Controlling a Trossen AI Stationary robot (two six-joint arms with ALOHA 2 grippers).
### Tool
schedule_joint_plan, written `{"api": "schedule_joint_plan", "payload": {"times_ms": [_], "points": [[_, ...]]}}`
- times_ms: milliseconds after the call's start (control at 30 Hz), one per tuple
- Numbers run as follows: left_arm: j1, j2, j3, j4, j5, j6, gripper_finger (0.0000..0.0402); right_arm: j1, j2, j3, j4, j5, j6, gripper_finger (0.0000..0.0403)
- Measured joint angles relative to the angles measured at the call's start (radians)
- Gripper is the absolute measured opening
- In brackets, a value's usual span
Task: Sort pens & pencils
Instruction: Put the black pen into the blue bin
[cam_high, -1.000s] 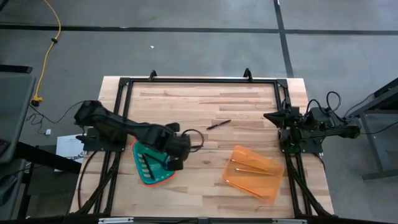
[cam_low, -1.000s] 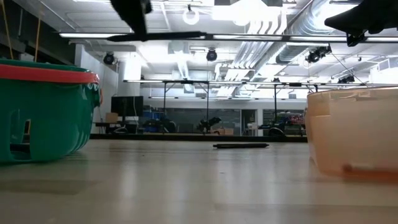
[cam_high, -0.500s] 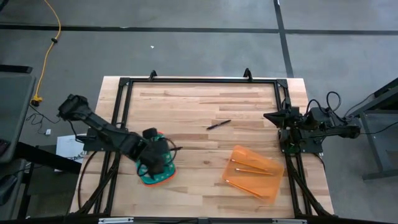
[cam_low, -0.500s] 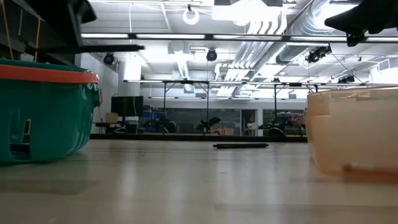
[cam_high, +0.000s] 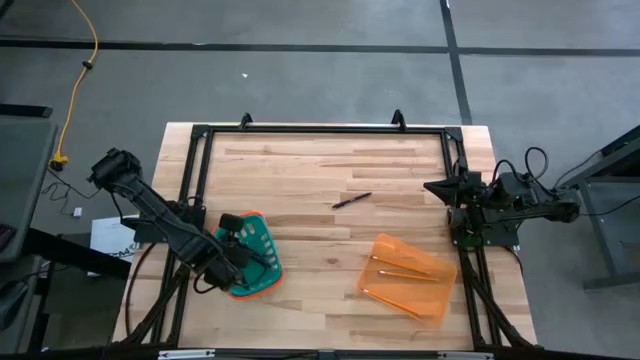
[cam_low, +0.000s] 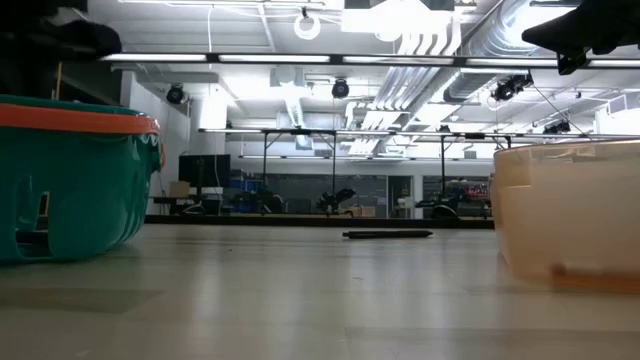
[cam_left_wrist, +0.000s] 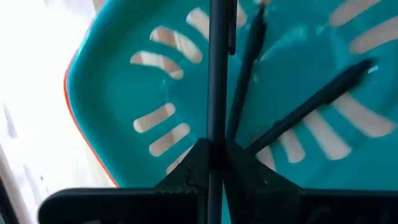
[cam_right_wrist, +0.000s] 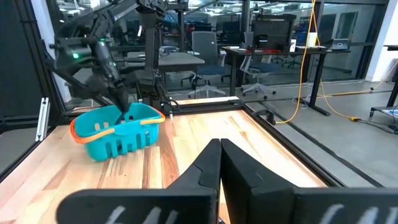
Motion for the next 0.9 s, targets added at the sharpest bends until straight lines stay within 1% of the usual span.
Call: {"api": "schedule_joint_plan", "payload": {"times_ms": [100,200,500,700,900], "points": [[0.003,0.000,-0.032,0.017,-0.003,0.003,0.0012,0.000,0.000,0.000,0.000,0.000,0.000,0.0000],[0.002,0.000,-0.050,0.044,-0.015,0.042,0.0012,0.000,0.000,0.000,0.000,0.000,0.000,0.0000],[0.002,0.001,-0.053,0.079,-0.042,0.119,0.0012,0.000,0.000,0.000,0.000,0.000,0.000,0.0000],[0.003,0.001,-0.053,0.123,-0.043,0.123,0.0013,0.000,0.000,0.000,0.000,0.000,0.000,0.0000],[0.002,0.002,-0.053,0.125,-0.058,0.123,0.0028,0.000,0.000,0.000,0.000,0.000,0.000,0.0000]]}}
